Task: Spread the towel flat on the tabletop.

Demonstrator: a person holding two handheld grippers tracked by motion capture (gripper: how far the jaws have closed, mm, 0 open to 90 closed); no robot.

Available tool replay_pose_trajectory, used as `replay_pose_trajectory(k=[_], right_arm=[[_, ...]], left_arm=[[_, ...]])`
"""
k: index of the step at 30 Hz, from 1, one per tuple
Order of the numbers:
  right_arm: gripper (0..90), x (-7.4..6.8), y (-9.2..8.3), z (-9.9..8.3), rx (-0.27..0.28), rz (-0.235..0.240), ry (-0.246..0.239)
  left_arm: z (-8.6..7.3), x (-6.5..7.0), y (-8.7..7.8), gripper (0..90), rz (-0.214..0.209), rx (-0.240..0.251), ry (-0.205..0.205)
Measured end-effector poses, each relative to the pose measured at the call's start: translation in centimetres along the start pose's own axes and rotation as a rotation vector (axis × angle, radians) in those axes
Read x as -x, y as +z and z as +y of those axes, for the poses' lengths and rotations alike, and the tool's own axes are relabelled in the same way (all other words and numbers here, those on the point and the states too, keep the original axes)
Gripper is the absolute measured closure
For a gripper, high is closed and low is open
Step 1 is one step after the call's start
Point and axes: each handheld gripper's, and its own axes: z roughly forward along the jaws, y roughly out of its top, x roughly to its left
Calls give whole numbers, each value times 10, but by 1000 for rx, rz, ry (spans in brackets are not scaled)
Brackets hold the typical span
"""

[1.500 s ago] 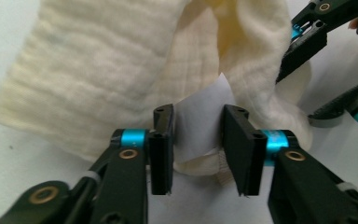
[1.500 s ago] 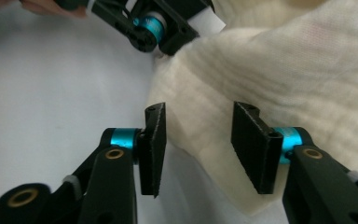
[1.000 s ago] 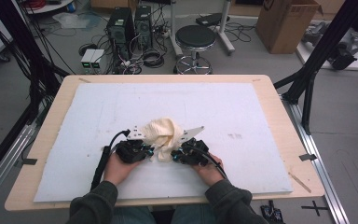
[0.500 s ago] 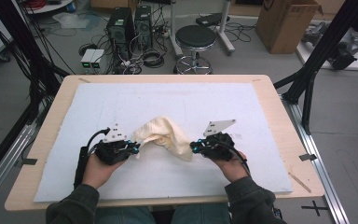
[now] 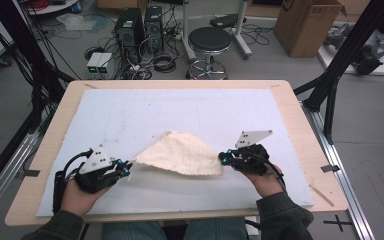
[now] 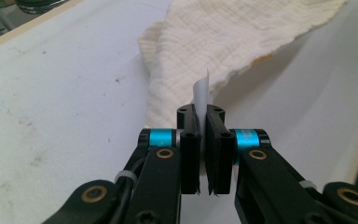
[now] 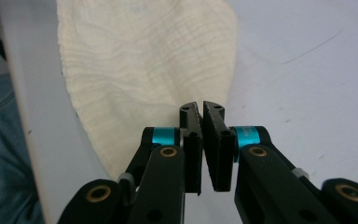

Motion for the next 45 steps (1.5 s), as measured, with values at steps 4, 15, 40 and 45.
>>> replay_pose_trajectory(k=[4, 15, 40, 45], right_arm=[[861, -15, 6, -11, -40, 49, -19], [723, -33, 12, -30, -44, 166, -27], [823, 0, 69, 8, -57, 234, 4], [858, -3, 56, 16, -44, 193, 2]], left_arm=[[-14, 14, -10, 848, -24, -15, 11], [-40, 28, -15, 630, -89, 9, -34], [-2, -16, 80, 760, -161, -75, -68], [0, -13, 65, 865, -167, -34, -75]])
